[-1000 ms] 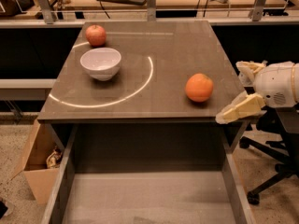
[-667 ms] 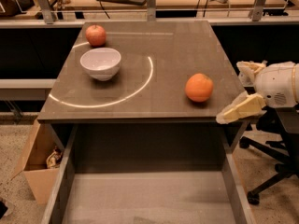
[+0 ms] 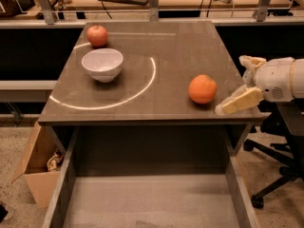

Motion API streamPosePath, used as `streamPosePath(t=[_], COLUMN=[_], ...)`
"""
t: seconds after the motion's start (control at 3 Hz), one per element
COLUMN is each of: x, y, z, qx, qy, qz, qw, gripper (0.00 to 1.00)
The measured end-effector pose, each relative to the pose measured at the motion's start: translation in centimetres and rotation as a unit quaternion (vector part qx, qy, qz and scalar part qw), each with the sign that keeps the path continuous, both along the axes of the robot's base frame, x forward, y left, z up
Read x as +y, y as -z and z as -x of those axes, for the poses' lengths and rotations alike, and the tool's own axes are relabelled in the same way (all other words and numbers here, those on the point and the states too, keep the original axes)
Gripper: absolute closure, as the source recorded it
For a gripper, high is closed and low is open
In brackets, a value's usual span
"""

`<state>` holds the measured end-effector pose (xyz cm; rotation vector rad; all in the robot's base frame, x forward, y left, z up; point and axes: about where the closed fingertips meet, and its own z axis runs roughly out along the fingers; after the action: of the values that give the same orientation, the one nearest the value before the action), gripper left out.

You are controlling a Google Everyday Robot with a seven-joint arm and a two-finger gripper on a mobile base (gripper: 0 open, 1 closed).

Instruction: Place orange into top drawer

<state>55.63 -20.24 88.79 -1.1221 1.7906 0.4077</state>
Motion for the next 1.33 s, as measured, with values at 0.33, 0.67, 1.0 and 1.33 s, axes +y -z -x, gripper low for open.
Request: streamPosePath(t=[0.33,0.67,1.0,1.33], x=[0.1,0.4,1.2,2.0], y=[0.2,0.8,0.9,1.0], z=[-1.4,-2.1,-2.3,-2.5], qx=[-0.008,-0.002,0.006,0.011], qy=[0.006,0.015,0.015,0.012], qz=[-0.010,-0.030,-0.051,-0.069], qw=[0.9999,0.9994,0.9986,0.9975], gripper=[0.00,0.00,0.00,0.00])
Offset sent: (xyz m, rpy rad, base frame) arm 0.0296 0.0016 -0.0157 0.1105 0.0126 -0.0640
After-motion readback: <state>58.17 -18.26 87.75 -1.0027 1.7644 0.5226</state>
